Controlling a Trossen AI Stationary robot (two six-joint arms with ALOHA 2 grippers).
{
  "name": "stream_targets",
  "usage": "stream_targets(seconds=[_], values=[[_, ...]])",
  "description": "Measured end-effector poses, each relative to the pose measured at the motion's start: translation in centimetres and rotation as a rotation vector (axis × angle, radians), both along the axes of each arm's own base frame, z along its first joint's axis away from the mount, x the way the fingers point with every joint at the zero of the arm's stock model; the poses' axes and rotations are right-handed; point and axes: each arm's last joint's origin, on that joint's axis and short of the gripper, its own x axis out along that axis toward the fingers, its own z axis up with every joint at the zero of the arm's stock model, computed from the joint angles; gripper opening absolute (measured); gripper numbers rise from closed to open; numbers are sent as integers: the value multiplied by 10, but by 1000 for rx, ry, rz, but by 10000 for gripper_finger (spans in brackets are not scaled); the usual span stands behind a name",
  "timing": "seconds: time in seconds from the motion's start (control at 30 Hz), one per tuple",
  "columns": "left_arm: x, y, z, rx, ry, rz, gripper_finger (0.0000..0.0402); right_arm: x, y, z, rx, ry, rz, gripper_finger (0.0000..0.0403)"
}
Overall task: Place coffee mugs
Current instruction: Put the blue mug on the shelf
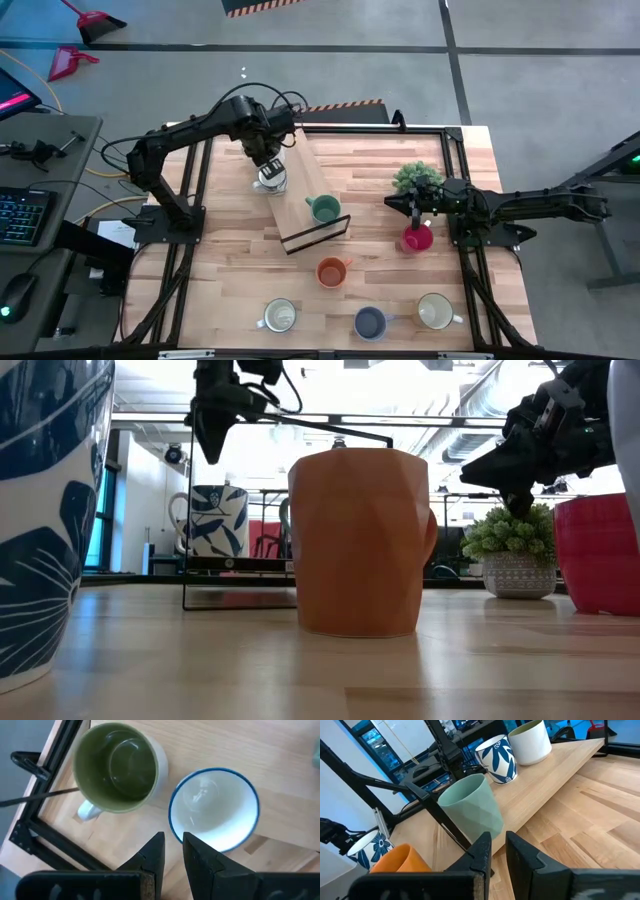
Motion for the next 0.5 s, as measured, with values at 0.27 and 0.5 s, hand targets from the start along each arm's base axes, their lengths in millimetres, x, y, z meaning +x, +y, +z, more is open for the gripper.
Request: stream_targets(seconds=[0.27, 0.5], values=[[5, -19, 10, -159, -78, 3, 58, 0, 0, 0, -4, 1, 0, 39], [0, -58, 26, -276, -167, -121, 58, 0, 1, 0, -24, 1, 18, 39]])
